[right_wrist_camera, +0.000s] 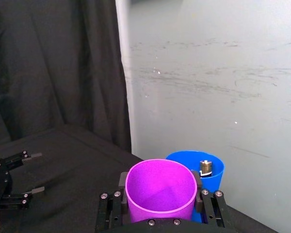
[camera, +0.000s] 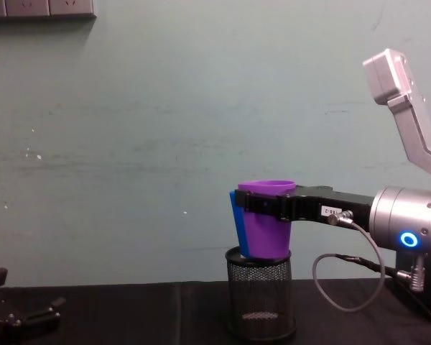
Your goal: Pick up one cup with a gripper and tap it against the other cup.
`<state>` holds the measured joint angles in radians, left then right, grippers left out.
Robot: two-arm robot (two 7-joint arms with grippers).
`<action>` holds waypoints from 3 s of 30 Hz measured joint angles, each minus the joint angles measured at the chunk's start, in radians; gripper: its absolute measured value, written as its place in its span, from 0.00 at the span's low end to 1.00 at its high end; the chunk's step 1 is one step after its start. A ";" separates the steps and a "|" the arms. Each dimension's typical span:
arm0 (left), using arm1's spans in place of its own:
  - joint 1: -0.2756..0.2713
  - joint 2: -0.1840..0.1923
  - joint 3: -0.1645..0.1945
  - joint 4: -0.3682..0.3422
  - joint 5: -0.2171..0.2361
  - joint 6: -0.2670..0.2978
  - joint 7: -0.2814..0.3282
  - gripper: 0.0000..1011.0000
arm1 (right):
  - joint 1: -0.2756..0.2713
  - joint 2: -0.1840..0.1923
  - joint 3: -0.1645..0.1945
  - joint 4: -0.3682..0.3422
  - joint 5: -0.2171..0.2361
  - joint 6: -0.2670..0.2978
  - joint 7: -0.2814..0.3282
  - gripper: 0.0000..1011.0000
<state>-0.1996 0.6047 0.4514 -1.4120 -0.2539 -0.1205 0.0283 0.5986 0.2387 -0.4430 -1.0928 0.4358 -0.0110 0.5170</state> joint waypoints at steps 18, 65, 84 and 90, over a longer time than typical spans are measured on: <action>0.000 0.000 0.000 0.000 0.000 0.000 0.000 0.99 | 0.000 0.000 0.000 0.000 0.000 0.000 0.000 0.73; 0.000 0.000 0.000 0.000 0.000 0.000 0.000 0.99 | -0.357 0.095 -0.008 -0.347 -0.089 -0.014 -0.106 0.73; 0.000 0.000 0.000 0.000 0.000 0.000 0.000 0.99 | -0.374 0.018 0.034 -0.174 -0.097 -0.166 -0.089 0.73; 0.000 0.000 0.000 0.000 0.000 0.000 0.000 0.99 | -0.374 0.006 0.049 -0.149 -0.107 -0.184 -0.091 0.73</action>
<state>-0.1996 0.6047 0.4513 -1.4120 -0.2539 -0.1206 0.0283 0.2249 0.2443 -0.3944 -1.2417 0.3290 -0.1950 0.4263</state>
